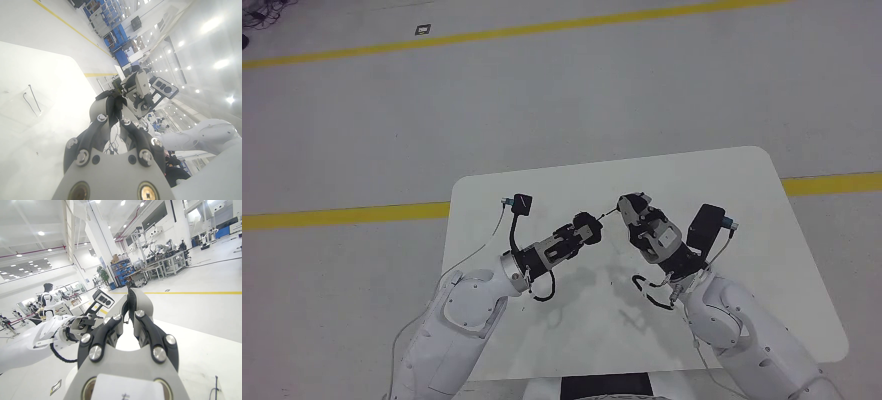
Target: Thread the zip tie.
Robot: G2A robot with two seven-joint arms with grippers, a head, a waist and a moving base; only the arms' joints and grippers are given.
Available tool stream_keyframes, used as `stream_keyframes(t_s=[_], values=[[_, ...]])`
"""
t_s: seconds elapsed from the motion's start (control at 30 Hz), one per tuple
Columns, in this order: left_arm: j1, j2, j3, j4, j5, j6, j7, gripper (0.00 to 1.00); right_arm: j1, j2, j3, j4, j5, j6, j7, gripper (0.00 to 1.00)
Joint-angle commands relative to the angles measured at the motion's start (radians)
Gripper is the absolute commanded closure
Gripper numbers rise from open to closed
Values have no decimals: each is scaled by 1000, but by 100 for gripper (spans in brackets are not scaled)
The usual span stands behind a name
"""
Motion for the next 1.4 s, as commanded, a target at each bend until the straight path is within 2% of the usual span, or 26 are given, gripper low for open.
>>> stream_keyframes(t_s=[0.0, 0.5, 0.93, 1.37], values=[[0, 0, 0, 0, 0, 0, 0, 100, 1, 0, -2, 1, 0, 0, 1, 100], [0, 0, 0, 0, 0, 0, 0, 100, 14, 0, -12, 17, 2, 0, 8, 100], [0, 0, 0, 0, 0, 0, 0, 100, 7, 1, -7, -3, -4, 0, 5, 100], [0, 0, 0, 0, 0, 0, 0, 100, 20, -2, -11, 21, -1, 0, 9, 100]])
